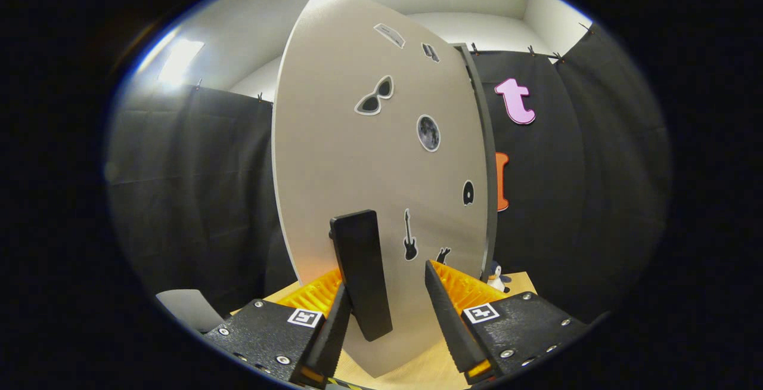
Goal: Open the shoe cabinet door, grab the shoes and put them into the shoe cabinet, then close the shoe cabinet door.
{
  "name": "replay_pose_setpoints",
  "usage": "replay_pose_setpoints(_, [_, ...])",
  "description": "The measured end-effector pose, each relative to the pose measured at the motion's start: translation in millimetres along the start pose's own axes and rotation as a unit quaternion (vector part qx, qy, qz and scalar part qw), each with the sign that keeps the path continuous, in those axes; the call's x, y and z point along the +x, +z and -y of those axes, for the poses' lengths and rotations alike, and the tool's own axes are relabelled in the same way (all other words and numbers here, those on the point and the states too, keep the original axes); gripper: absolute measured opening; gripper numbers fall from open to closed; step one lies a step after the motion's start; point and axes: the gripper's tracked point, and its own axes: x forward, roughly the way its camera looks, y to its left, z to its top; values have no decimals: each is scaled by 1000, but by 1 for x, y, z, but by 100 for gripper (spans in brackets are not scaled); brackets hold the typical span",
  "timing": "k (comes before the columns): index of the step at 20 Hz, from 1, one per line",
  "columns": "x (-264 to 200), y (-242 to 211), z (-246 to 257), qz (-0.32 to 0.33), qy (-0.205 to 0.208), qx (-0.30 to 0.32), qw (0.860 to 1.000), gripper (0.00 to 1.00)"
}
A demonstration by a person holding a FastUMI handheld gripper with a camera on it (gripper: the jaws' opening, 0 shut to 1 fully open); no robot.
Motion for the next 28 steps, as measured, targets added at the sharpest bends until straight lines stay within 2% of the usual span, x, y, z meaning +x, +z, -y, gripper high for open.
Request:
replay_pose_setpoints(19, [71, 3, -62, 26, -42, -26, 998, 77])
replay_pose_setpoints(28, [120, 0, -80, 24, -29, 4, 999, 77])
